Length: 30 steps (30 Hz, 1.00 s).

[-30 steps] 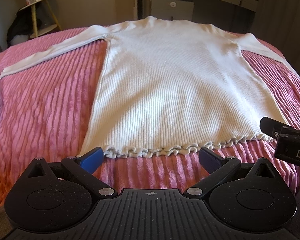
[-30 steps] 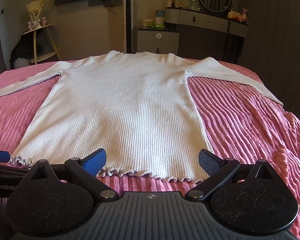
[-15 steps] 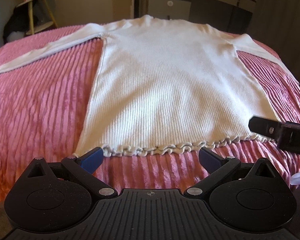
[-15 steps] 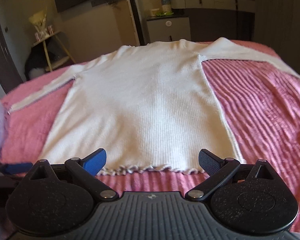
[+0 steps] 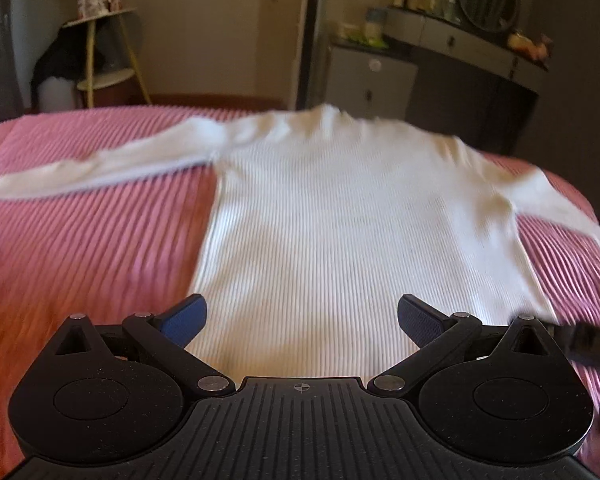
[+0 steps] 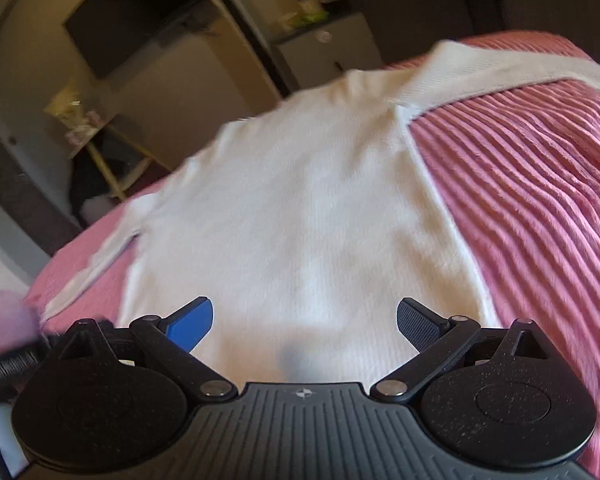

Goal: Fold small clothes
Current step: 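Grasp the sweater sleeve cuff with the right gripper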

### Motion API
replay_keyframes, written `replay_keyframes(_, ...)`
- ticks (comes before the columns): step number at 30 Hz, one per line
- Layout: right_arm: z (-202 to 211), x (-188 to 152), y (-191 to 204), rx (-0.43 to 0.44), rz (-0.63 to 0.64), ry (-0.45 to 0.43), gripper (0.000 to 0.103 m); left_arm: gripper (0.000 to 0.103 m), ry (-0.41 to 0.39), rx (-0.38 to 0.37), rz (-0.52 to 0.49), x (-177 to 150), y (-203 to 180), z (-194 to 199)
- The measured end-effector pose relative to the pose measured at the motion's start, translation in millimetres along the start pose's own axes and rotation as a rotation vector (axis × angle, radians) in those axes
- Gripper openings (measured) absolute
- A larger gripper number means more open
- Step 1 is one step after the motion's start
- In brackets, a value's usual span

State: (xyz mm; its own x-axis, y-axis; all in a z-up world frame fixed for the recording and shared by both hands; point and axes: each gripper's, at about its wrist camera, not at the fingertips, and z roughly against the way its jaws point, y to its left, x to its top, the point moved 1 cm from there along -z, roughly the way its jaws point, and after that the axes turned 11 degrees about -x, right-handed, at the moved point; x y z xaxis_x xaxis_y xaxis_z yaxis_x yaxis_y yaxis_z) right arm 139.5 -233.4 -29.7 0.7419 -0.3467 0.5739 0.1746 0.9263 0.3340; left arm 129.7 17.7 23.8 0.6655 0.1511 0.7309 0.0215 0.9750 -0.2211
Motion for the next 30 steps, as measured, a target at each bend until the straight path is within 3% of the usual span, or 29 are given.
replay_keyframes(2,-21,3,-14,-0.017,-0.054,0.035,0.098,0.103,-0.027,0.034,-0.009,9,-2,-23)
replay_keyframes(5,-38,-2,-28,0.030,-0.092,0.051,0.099,0.103,-0.048,0.086,-0.023,9,1,-55)
replay_keyframes(9,-43,2,-25,0.059,0.031,0.099,0.099,0.103,-0.014,0.087,0.067,-2,20,-80)
replay_keyframes(11,-44,10,-31,0.110,0.065,0.143,0.099,0.103,-0.037,0.053,0.126,-7,29,-83)
replay_keyframes(12,-41,19,-40,0.151,0.027,0.157,0.099,0.103,-0.062,0.044,0.127,-10,31,-82)
replay_keyframes(14,-28,41,-70,0.196,-0.104,0.067,0.098,0.103,-0.092,0.017,0.092,-14,32,-81)
replay_keyframes(17,-11,85,-124,0.048,-0.238,-0.168,0.092,0.103,-0.056,0.013,0.015,-18,30,-88)
replay_keyframes(19,-13,115,-171,-0.066,-0.365,-0.271,0.068,0.103,-0.063,0.024,0.001,-21,27,-88)
replay_keyframes(20,-17,125,-192,-0.118,-0.432,-0.294,0.057,0.103,-0.059,0.028,0.002,-21,26,-88)
replay_keyframes(21,-24,136,-214,-0.172,-0.507,-0.296,0.038,0.103,-0.056,0.027,0.005,-20,26,-90)
replay_keyframes(22,-32,146,-234,-0.196,-0.581,-0.299,0.032,0.103,-0.055,0.024,0.010,-20,27,-90)
replay_keyframes(27,-74,168,-287,-0.294,-0.770,-0.295,0.026,0.103,-0.058,0.020,0.015,-20,29,-91)
replay_keyframes(30,-95,172,-301,-0.276,-0.846,-0.305,0.026,0.103,-0.068,0.021,0.022,-22,28,-89)
